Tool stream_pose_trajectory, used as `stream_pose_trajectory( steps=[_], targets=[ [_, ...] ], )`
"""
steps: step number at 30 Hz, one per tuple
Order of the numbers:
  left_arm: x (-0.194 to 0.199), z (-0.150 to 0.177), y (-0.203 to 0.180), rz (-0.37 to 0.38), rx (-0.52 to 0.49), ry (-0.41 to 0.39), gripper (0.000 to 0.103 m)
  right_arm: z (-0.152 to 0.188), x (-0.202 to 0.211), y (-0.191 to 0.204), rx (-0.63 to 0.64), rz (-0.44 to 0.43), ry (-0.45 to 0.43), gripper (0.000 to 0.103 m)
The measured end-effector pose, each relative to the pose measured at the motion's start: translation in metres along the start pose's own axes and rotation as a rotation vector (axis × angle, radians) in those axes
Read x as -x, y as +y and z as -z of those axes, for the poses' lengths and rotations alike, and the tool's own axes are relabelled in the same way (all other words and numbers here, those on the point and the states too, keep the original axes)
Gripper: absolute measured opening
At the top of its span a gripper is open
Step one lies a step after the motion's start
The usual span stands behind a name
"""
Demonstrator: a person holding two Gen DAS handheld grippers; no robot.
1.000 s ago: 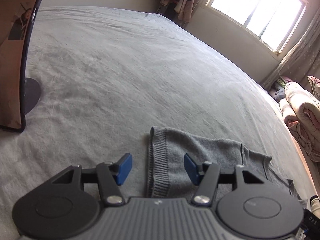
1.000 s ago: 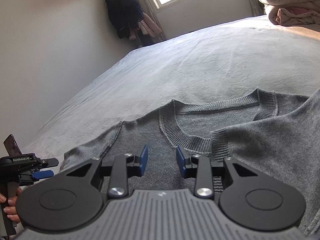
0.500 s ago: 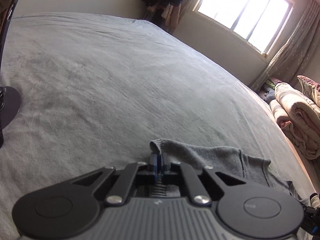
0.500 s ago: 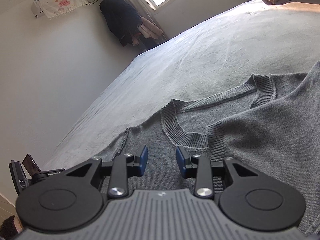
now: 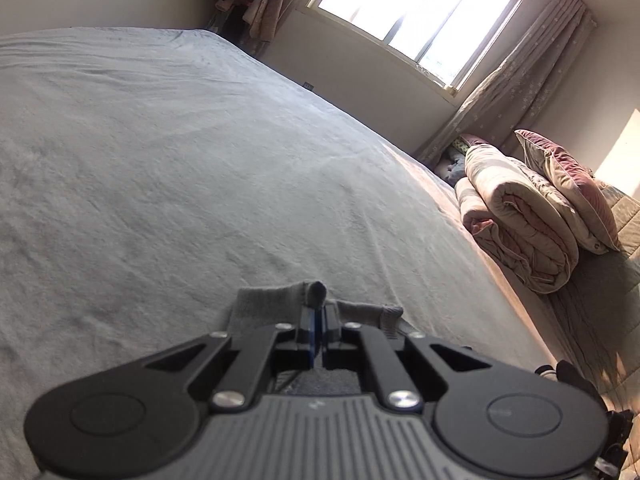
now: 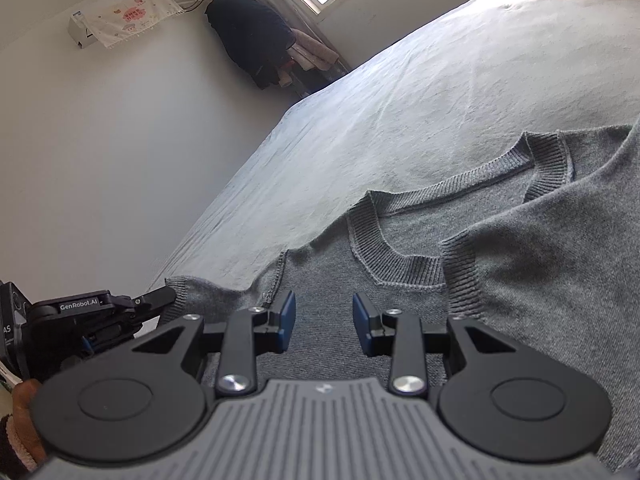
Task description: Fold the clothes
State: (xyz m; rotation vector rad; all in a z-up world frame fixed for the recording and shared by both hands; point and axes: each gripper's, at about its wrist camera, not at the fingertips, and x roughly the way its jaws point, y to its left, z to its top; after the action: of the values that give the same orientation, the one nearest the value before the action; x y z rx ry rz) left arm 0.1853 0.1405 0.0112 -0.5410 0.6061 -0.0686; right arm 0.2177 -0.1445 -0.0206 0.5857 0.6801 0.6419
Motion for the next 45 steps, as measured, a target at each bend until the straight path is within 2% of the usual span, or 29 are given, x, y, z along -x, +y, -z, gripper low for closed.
stream_pose_trajectory(
  steps=[11, 16, 25, 27, 29, 31, 39, 45],
  targets=[
    [-0.043, 0.022, -0.043, 0.109, 0.024, 0.110, 0.003, -0.002, 0.002, -0.004, -0.026, 0.023, 0.000, 0.036],
    [-0.059, 0.027, -0.053, 0.109, -0.009, 0.151, 0.003, -0.002, 0.001, -0.004, -0.028, 0.018, 0.012, 0.037],
    [-0.092, 0.038, -0.049, 0.067, -0.062, 0.259, 0.004, 0.000, 0.001, -0.004, -0.025, 0.024, 0.031, 0.037],
    [-0.088, 0.039, -0.049, 0.056, -0.090, 0.265, 0.005, 0.001, 0.000, -0.004, -0.026, 0.025, 0.042, 0.037],
    [-0.079, 0.037, -0.050, 0.053, -0.134, 0.253, 0.015, 0.001, -0.001, -0.004, -0.025, 0.017, 0.060, 0.037],
    [-0.064, 0.035, -0.050, 0.040, -0.178, 0.230, 0.031, 0.000, -0.002, -0.004, -0.023, 0.008, 0.079, 0.037],
    [0.001, 0.036, -0.034, 0.025, -0.252, 0.175, 0.034, 0.007, -0.013, 0.007, 0.006, -0.106, 0.221, 0.040],
    [0.029, 0.061, -0.025, 0.002, -0.419, 0.121, 0.042, 0.022, -0.022, 0.026, 0.113, -0.192, 0.316, 0.044]
  ],
)
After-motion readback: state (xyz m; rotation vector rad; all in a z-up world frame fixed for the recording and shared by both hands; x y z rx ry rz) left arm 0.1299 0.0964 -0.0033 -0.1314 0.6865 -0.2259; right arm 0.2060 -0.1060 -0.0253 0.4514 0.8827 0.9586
